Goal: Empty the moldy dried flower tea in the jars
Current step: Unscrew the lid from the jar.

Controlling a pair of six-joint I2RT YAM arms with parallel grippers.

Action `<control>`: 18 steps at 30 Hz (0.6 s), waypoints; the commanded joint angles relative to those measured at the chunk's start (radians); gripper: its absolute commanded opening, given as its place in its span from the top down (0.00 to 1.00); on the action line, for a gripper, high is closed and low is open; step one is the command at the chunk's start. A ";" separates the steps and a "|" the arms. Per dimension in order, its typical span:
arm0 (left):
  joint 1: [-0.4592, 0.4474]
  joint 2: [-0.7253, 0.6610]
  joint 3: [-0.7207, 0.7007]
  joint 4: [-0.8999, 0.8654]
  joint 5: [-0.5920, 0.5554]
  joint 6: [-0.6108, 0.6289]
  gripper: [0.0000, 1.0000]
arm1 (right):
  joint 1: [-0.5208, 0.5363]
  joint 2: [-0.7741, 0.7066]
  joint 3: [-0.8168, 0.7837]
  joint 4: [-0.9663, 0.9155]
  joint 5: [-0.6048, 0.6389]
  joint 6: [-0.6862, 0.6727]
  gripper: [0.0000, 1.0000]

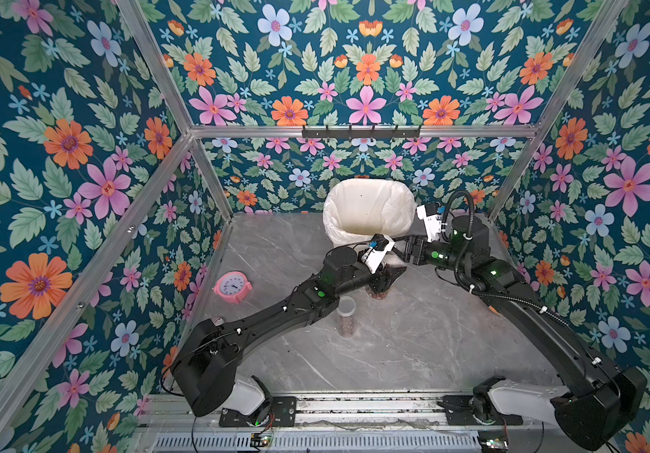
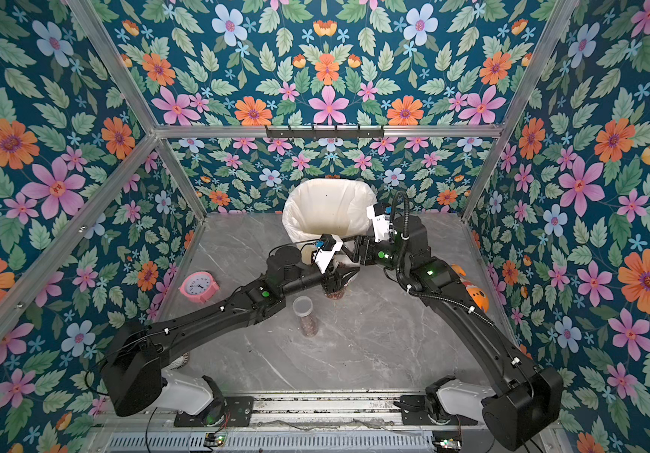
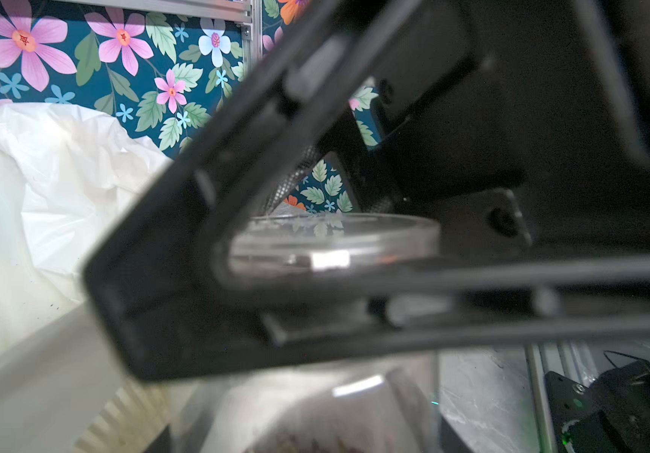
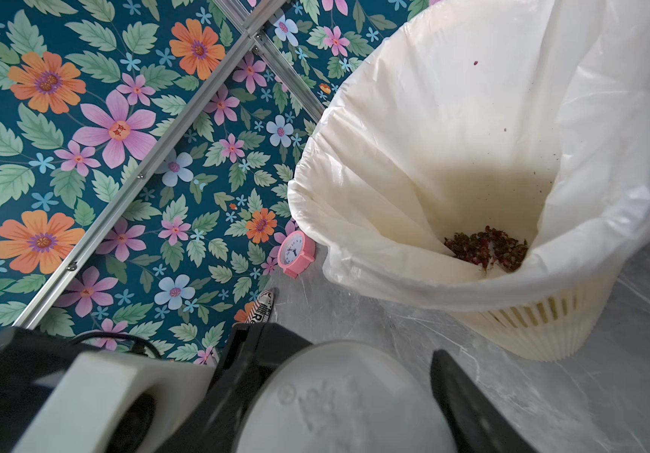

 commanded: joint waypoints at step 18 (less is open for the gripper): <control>0.050 -0.014 0.025 -0.056 0.158 -0.029 0.46 | -0.025 -0.054 -0.046 0.033 -0.104 -0.042 0.65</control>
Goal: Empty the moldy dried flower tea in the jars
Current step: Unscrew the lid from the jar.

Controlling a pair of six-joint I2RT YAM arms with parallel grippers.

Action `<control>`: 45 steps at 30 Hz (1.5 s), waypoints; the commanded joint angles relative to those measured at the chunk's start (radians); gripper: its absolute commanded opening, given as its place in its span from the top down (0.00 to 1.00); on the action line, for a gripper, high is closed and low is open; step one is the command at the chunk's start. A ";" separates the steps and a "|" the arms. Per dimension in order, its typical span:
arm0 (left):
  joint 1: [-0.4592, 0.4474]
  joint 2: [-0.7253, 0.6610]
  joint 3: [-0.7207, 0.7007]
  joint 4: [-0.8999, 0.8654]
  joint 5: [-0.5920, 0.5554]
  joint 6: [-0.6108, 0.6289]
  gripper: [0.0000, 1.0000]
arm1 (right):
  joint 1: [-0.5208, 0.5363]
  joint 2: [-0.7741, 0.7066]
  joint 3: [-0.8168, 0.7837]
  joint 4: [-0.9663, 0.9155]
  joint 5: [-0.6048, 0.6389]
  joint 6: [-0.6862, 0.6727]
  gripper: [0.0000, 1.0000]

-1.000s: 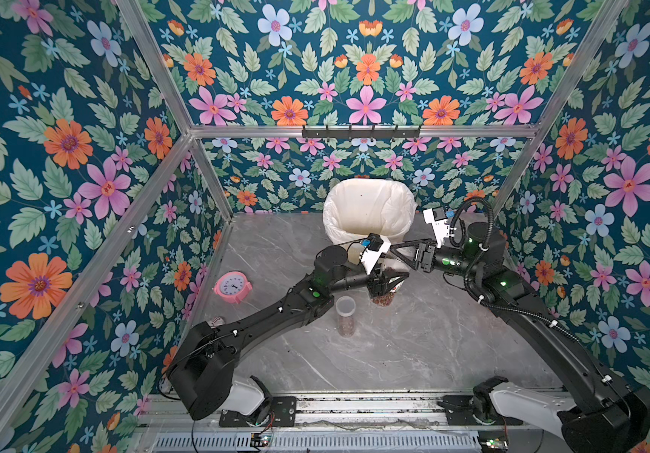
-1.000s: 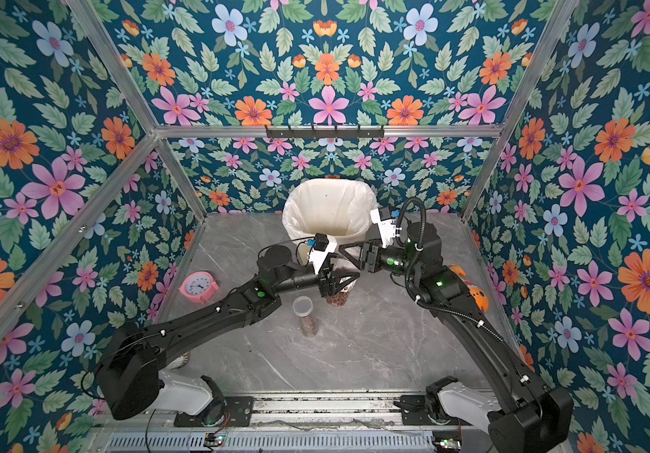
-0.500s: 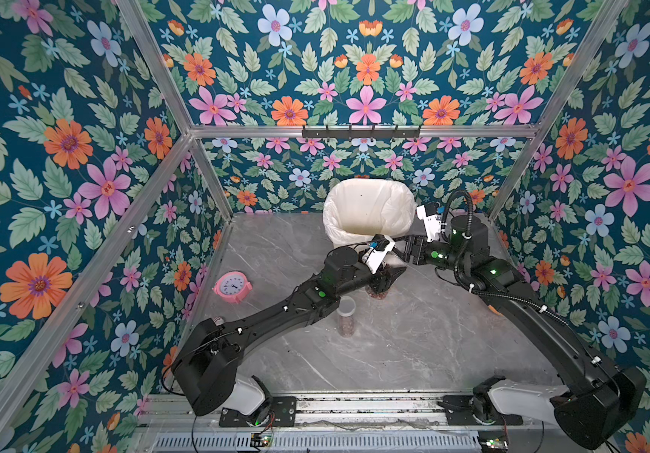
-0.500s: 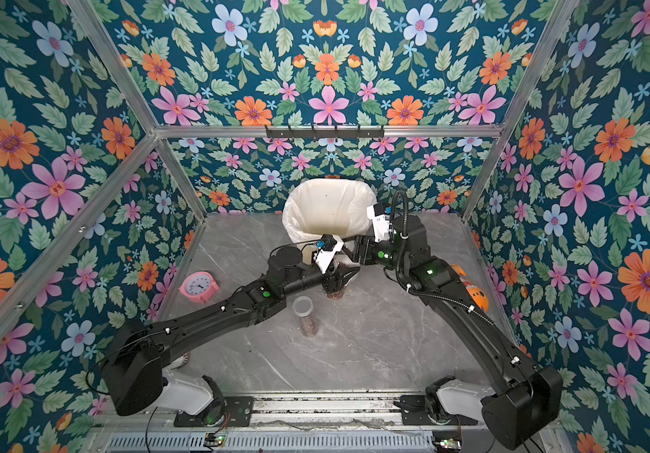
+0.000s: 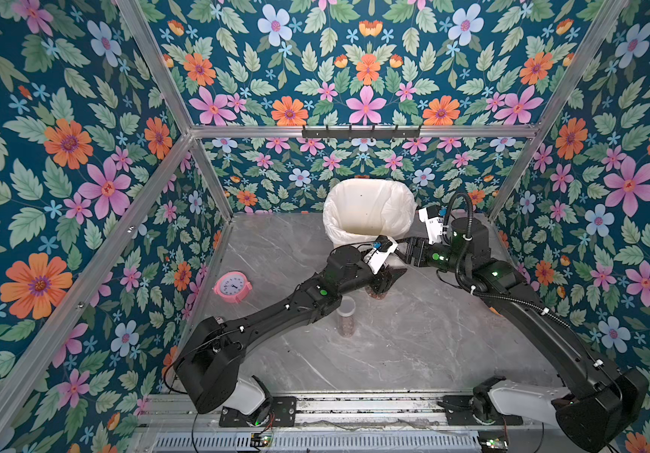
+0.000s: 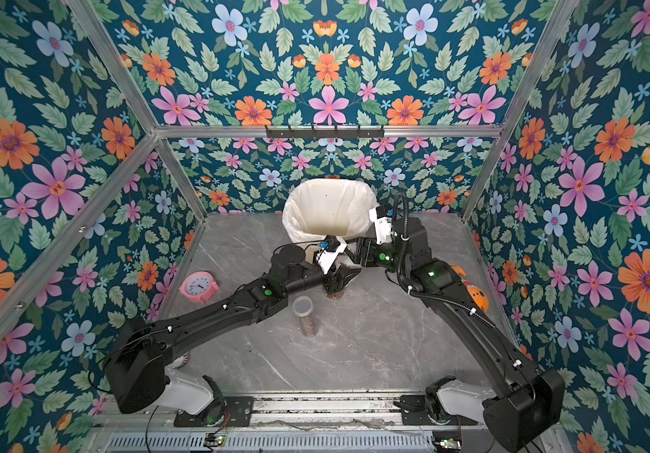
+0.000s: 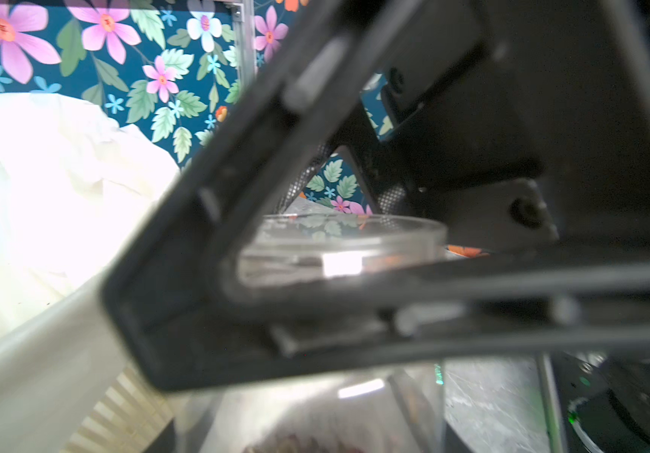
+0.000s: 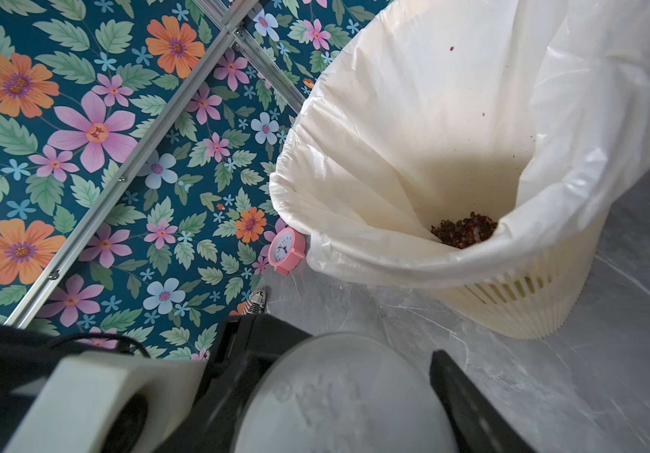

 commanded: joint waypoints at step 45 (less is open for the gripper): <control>0.056 -0.094 -0.021 -0.251 0.005 0.722 0.45 | -0.112 0.001 0.152 -0.393 -0.311 -0.051 0.16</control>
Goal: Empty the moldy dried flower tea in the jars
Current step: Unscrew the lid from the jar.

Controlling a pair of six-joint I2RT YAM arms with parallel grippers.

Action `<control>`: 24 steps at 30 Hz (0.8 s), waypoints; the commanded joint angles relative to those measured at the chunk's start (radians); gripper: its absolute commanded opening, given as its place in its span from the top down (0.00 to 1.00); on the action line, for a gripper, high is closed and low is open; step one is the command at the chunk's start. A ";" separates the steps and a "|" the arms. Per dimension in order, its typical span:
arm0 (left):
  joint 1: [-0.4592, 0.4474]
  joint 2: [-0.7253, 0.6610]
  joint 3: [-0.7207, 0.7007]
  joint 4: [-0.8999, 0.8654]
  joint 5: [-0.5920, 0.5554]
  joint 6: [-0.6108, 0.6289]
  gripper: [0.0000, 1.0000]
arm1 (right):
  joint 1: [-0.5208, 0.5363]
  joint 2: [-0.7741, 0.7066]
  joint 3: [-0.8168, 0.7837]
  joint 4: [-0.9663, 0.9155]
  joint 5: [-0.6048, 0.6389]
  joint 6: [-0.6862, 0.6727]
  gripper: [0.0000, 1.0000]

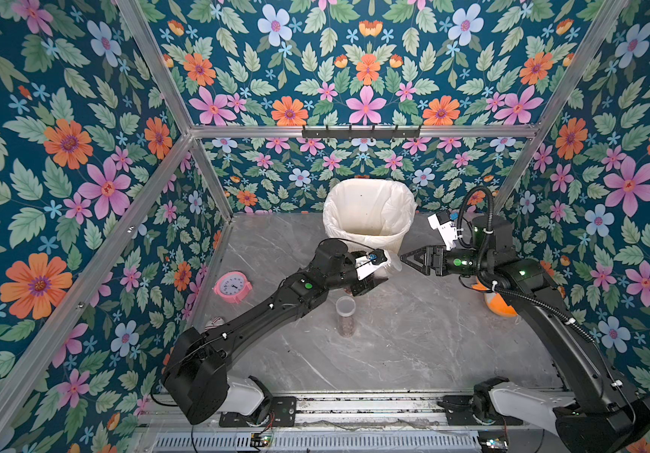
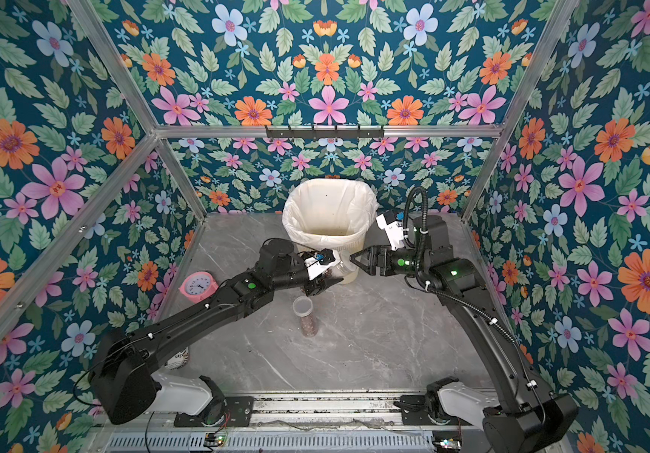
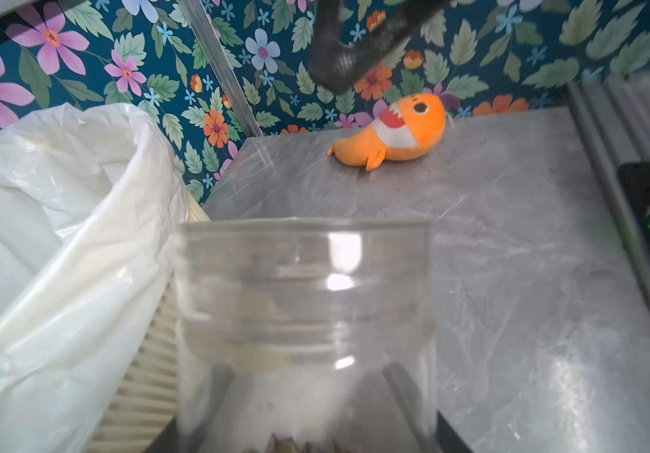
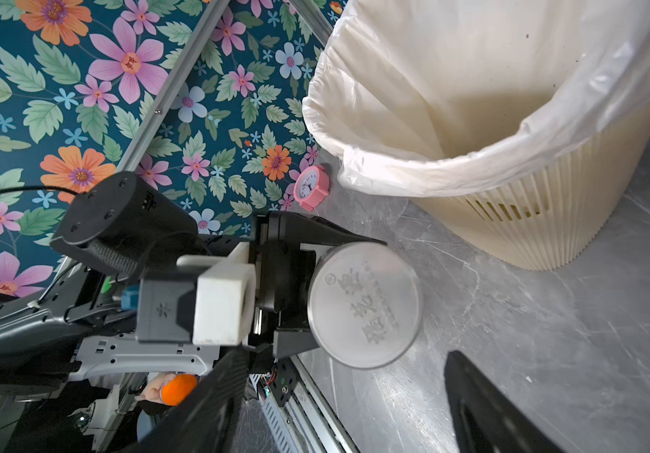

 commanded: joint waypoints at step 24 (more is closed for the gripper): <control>-0.034 -0.013 -0.028 0.086 -0.048 0.212 0.46 | 0.041 0.059 -0.105 0.070 -0.132 0.253 0.20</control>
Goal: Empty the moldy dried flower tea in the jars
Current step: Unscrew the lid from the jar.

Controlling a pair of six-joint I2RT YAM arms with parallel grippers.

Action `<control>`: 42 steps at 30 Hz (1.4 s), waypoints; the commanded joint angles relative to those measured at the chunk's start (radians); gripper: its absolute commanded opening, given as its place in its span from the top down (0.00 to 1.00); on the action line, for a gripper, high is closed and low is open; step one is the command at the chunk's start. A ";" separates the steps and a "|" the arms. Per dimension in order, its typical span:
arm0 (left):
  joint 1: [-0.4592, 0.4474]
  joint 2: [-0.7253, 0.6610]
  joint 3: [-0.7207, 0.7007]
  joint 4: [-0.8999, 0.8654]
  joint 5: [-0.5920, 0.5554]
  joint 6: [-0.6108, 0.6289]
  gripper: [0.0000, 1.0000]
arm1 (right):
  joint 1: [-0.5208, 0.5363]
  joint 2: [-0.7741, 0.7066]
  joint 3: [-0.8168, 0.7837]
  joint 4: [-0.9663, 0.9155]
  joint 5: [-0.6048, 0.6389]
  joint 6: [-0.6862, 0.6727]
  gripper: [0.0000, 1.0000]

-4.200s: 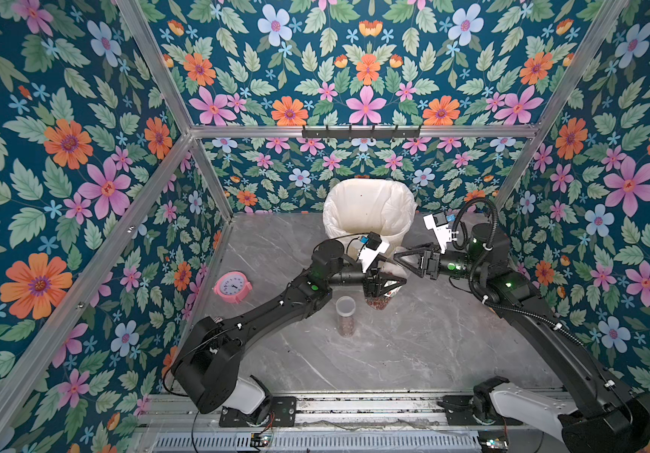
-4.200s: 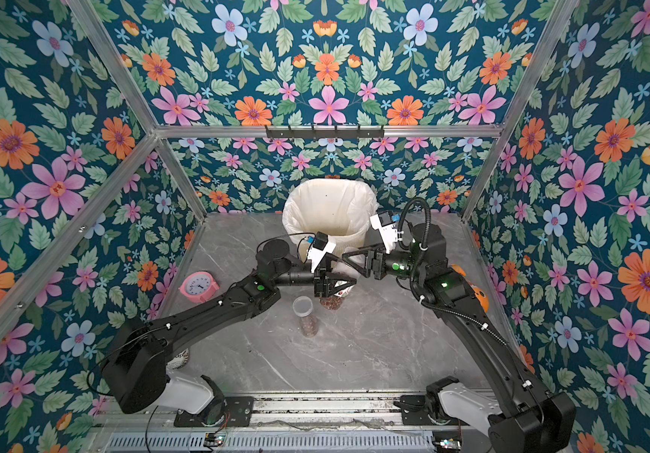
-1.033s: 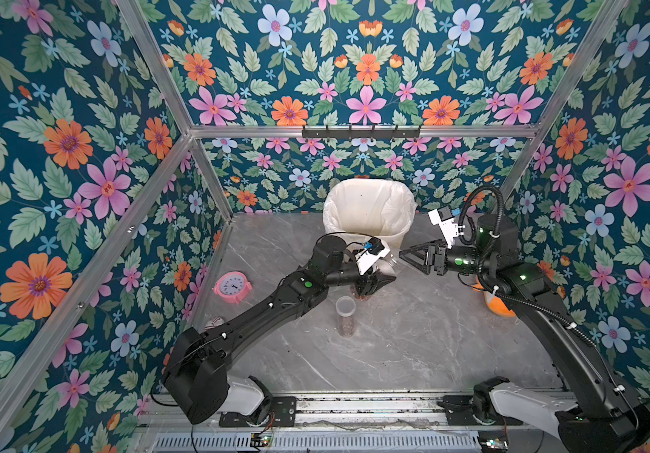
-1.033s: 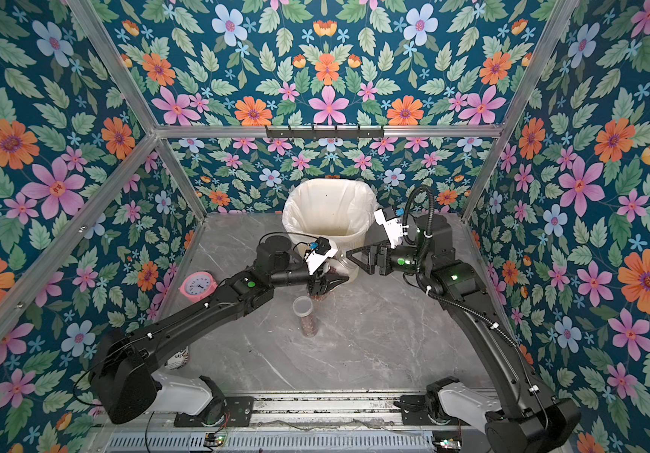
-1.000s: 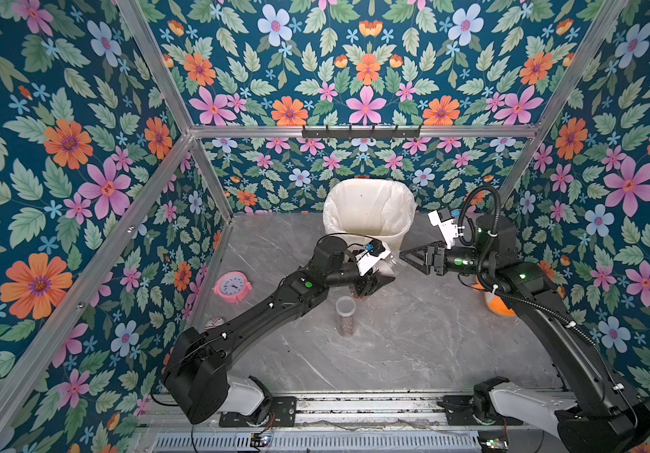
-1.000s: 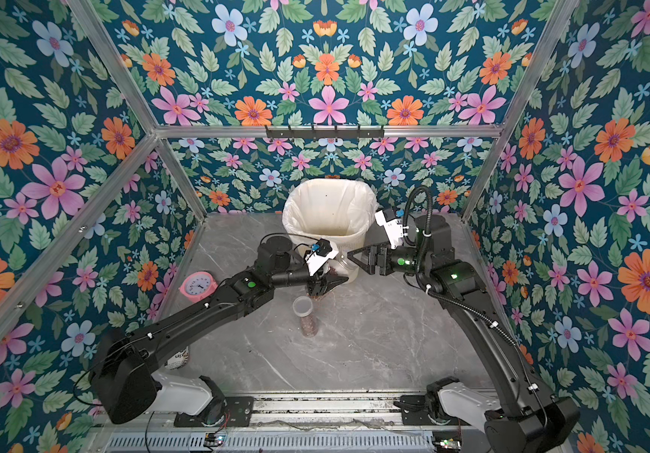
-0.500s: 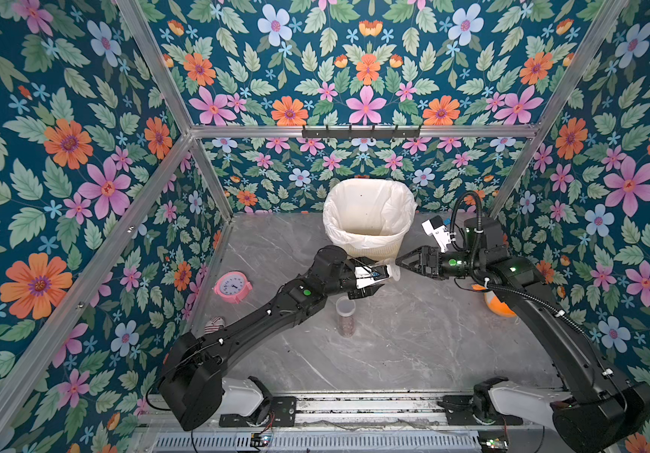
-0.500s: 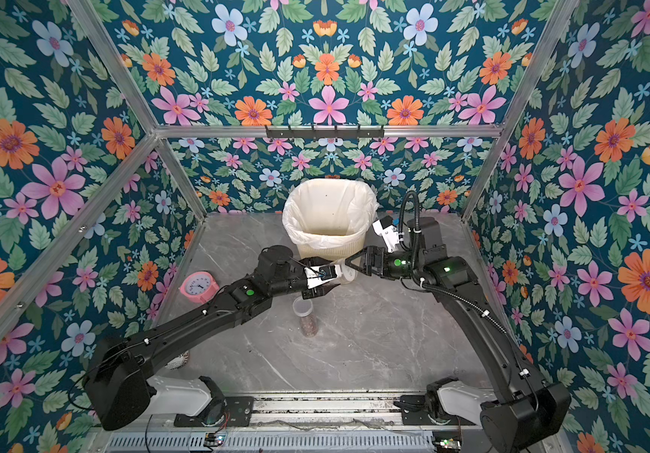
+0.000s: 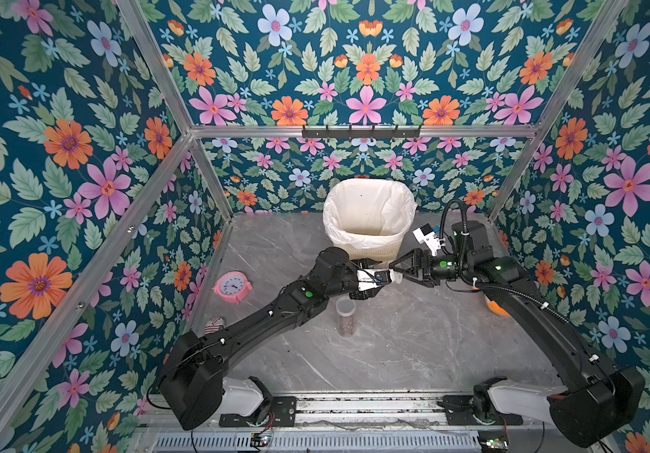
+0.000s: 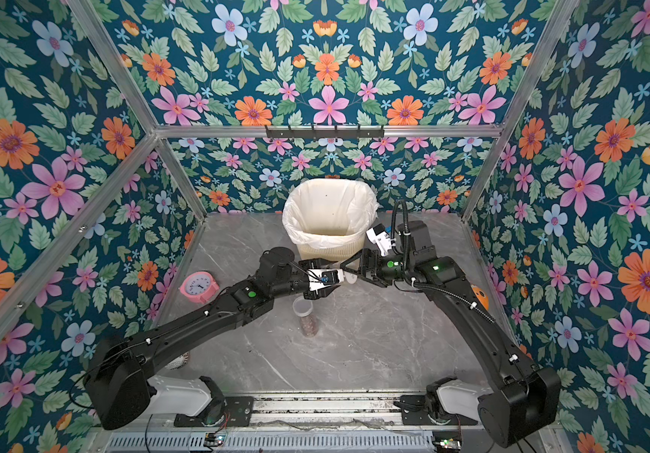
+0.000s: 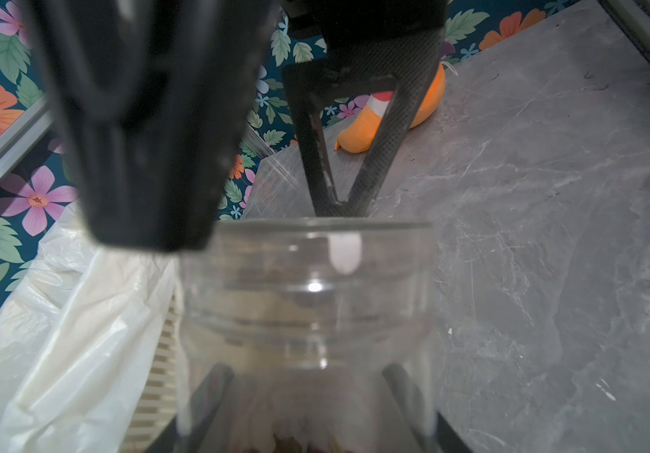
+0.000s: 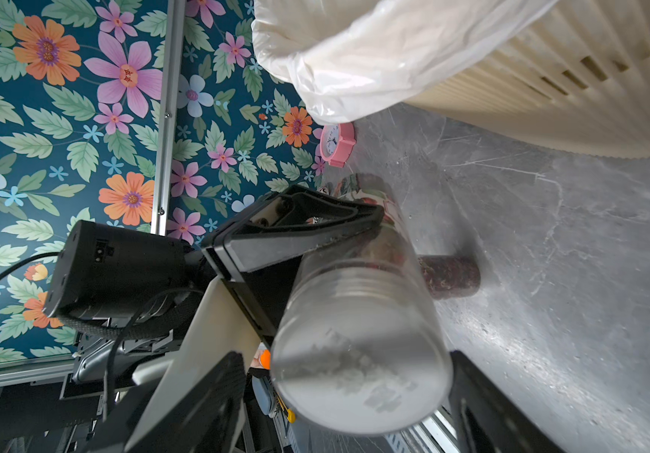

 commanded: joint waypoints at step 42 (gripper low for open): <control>-0.013 0.023 0.107 -0.253 0.223 -0.052 0.48 | 0.032 0.075 0.189 -0.328 0.054 -0.518 0.23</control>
